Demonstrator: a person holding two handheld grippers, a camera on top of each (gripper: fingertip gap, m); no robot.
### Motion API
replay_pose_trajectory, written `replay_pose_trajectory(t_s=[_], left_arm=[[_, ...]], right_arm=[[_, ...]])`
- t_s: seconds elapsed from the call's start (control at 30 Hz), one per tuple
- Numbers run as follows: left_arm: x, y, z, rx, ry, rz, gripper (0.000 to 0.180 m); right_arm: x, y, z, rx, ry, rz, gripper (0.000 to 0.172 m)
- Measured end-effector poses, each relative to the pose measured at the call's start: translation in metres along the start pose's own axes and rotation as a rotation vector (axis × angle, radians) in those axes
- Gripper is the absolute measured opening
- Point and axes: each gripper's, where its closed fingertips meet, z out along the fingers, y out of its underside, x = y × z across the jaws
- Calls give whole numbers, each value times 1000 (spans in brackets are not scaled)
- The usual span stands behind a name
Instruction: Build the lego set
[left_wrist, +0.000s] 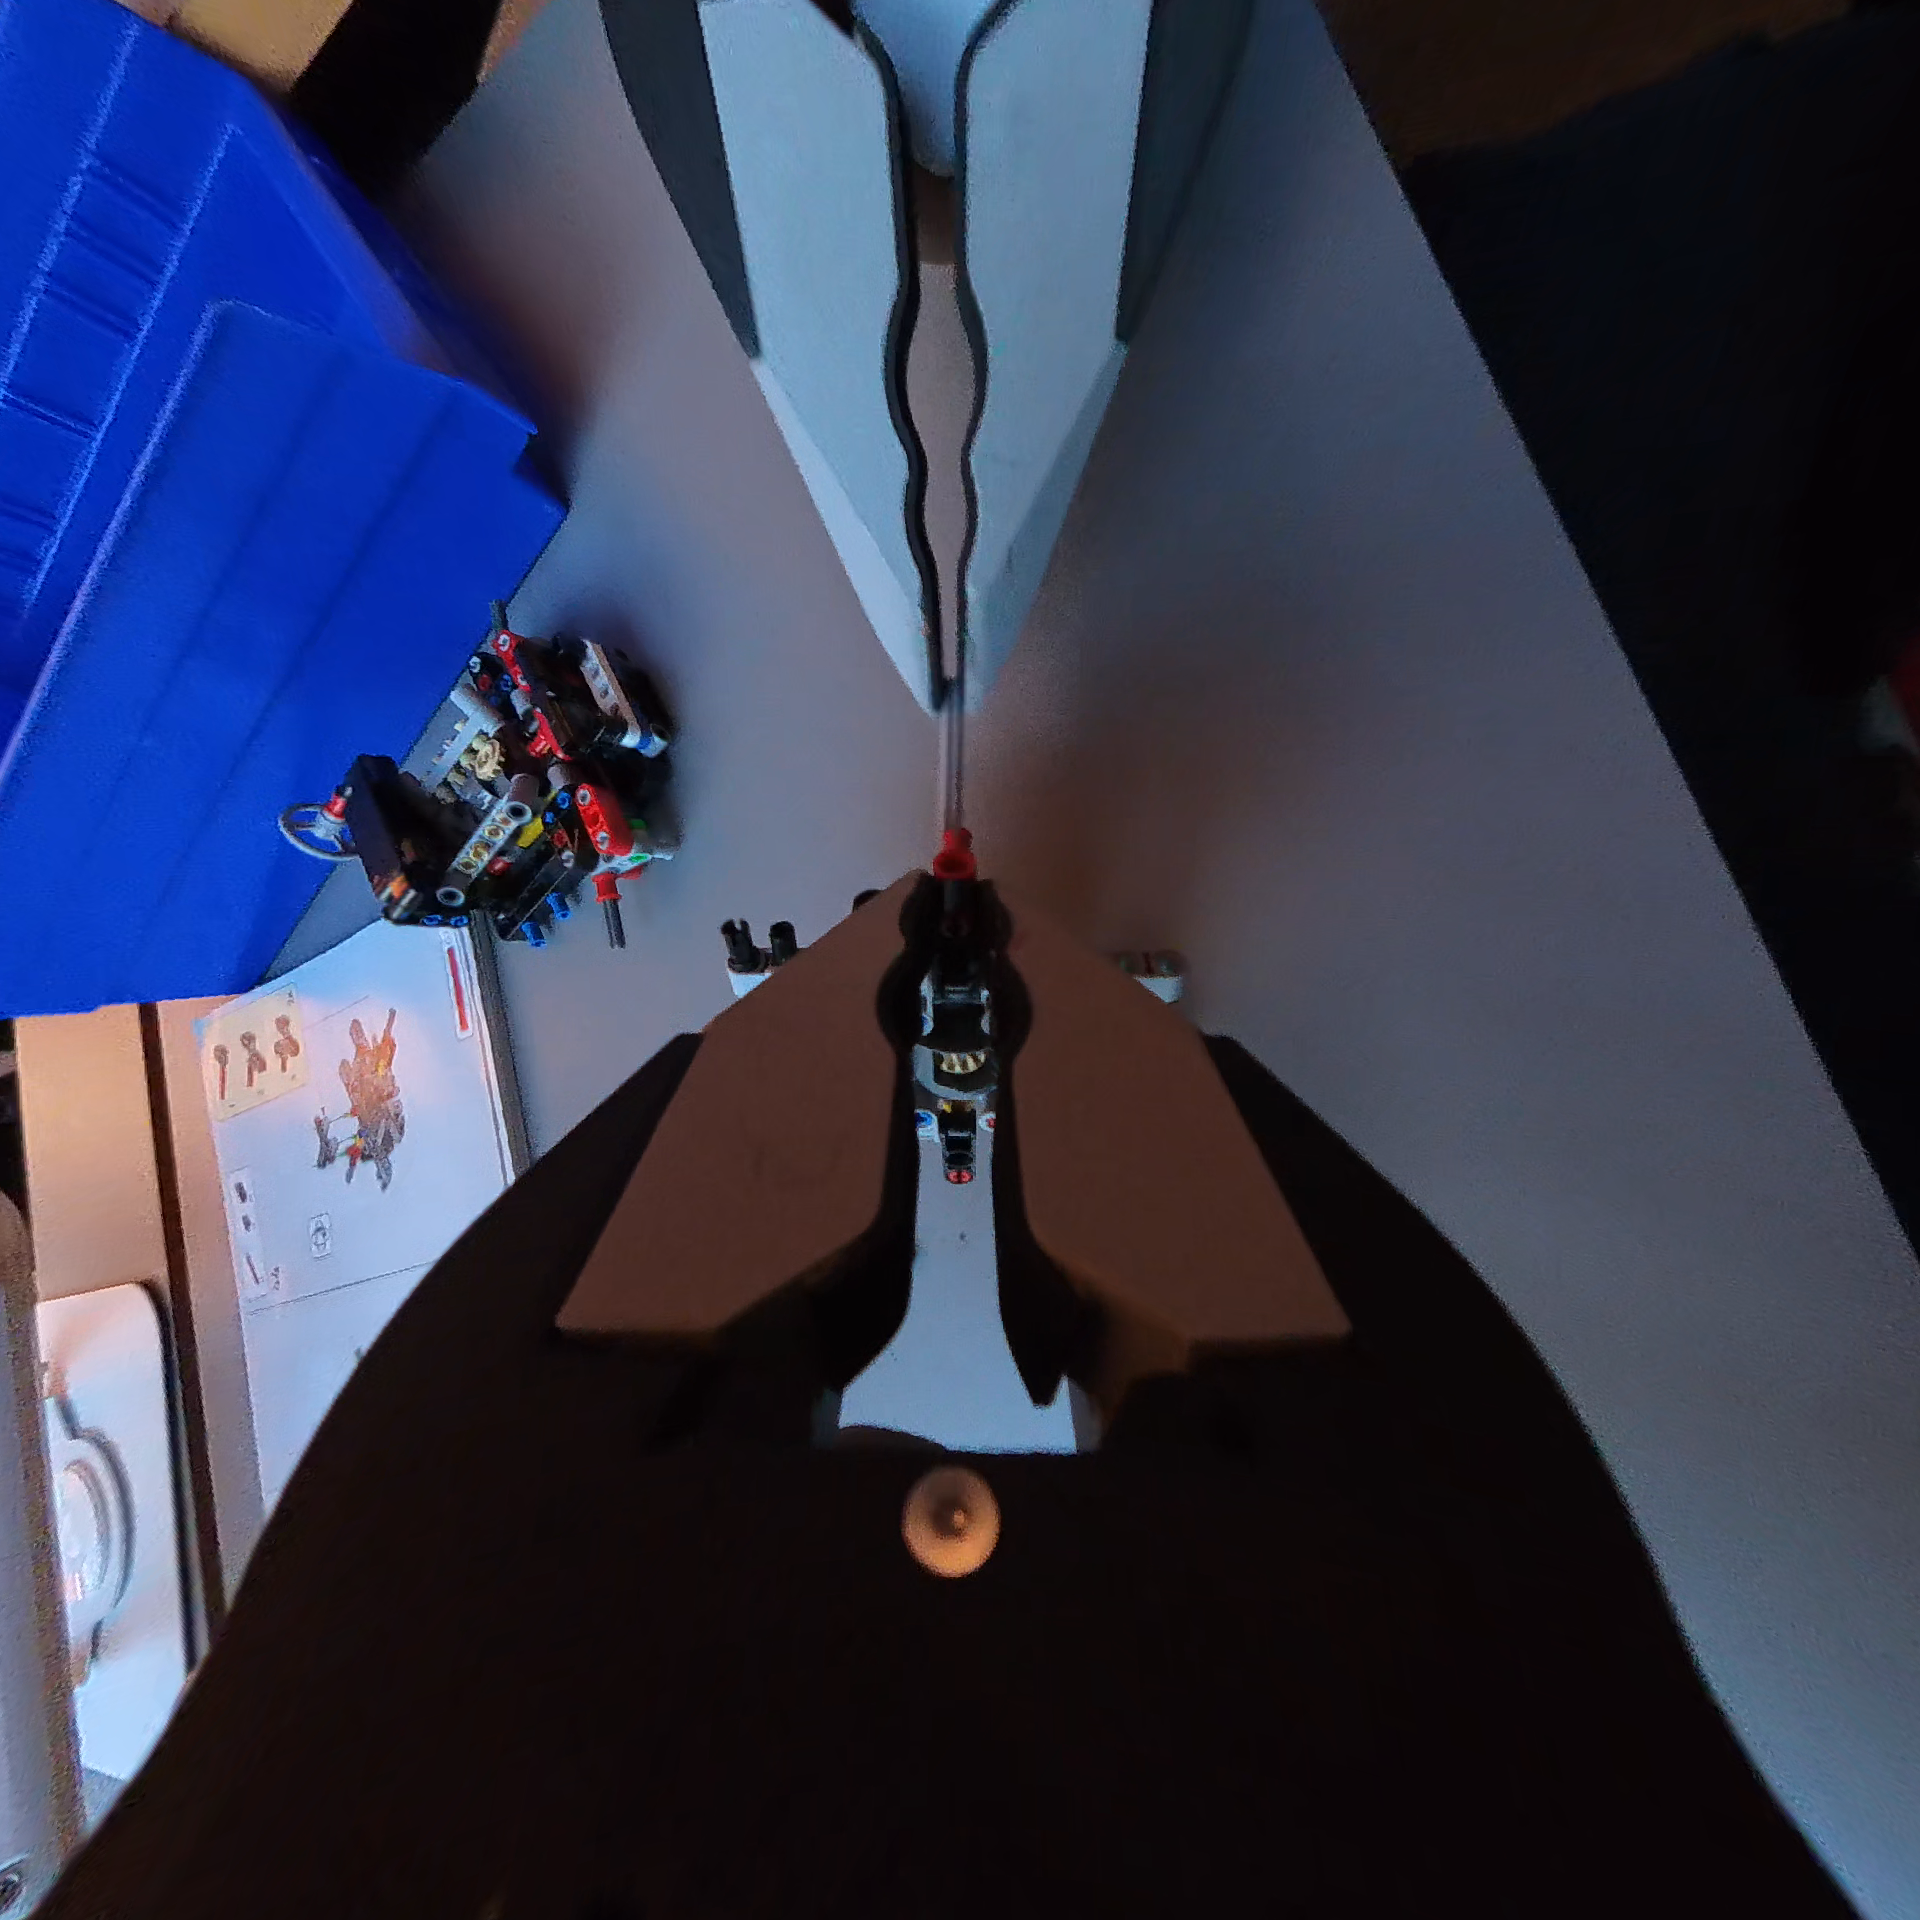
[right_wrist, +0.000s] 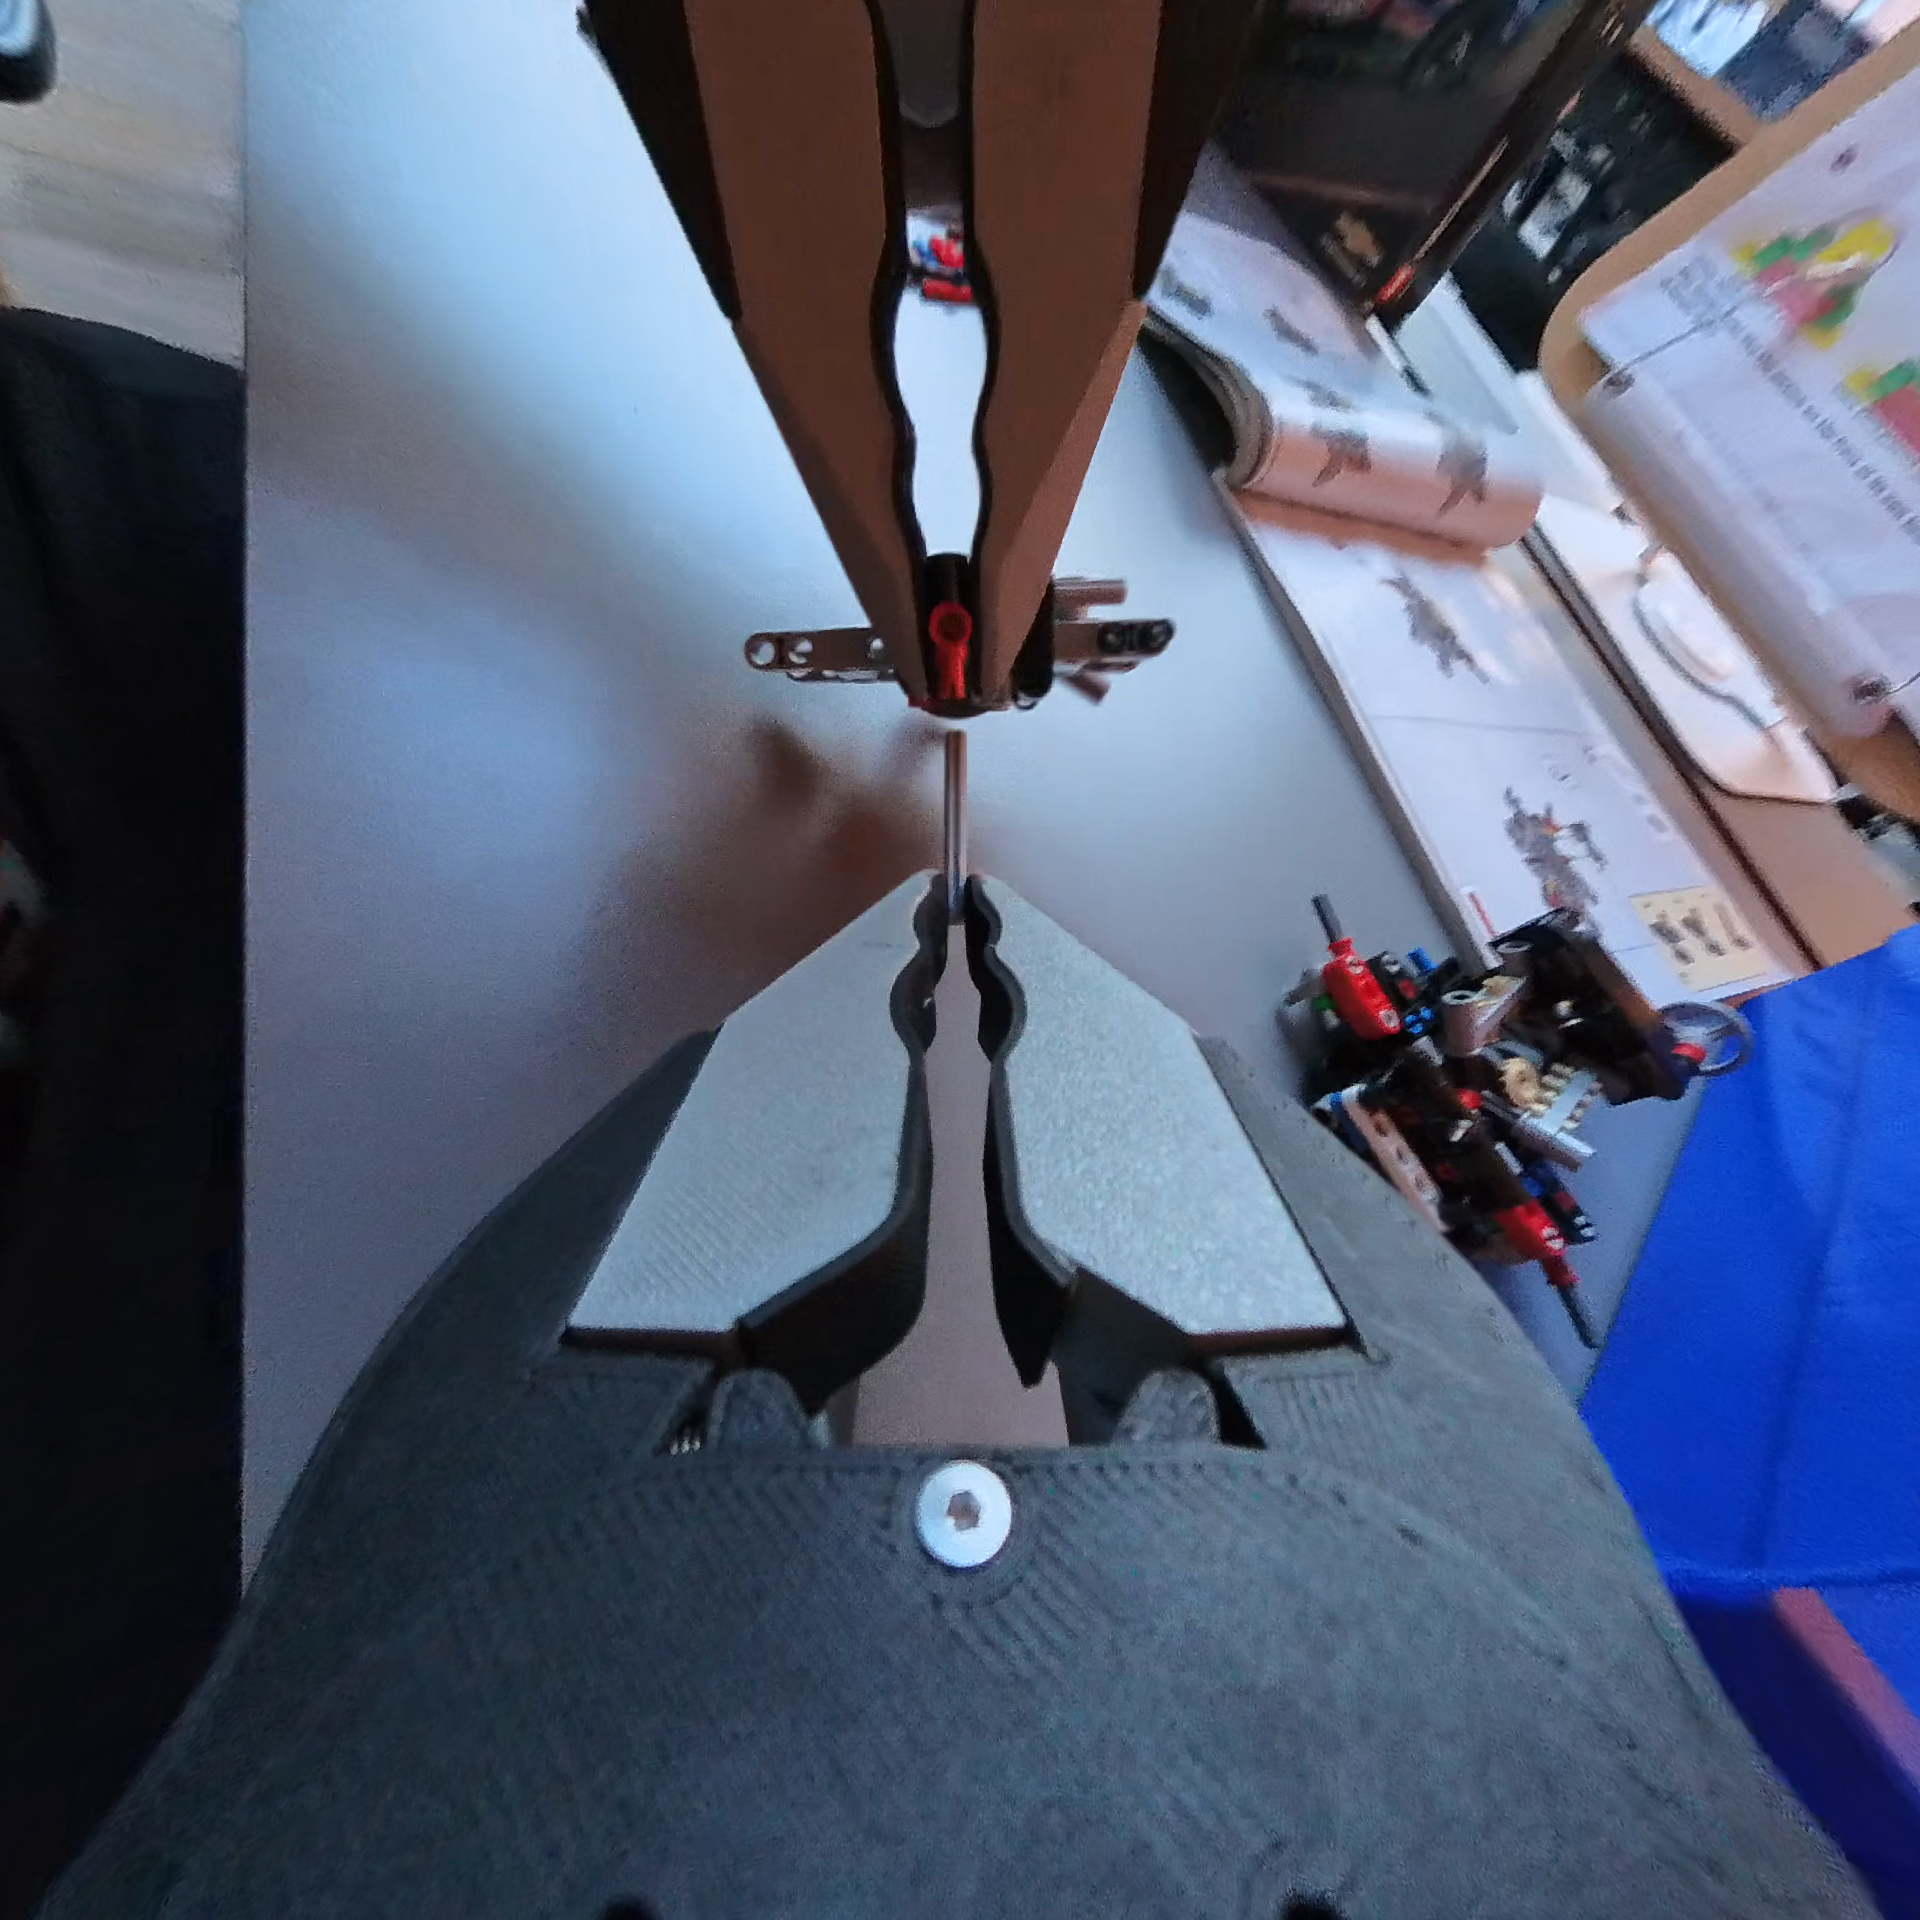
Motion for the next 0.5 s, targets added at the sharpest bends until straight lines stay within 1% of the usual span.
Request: replay_pose_trajectory(t_s=[0.2, 0.5], left_arm=[[5, -2, -5, 14, -27, 52, 4], [6, 1, -2, -13, -44, 88, 5]], right_arm=[[12, -14, -14, 75, 117, -47, 0], [11, -14, -13, 69, 127, -70, 0]])
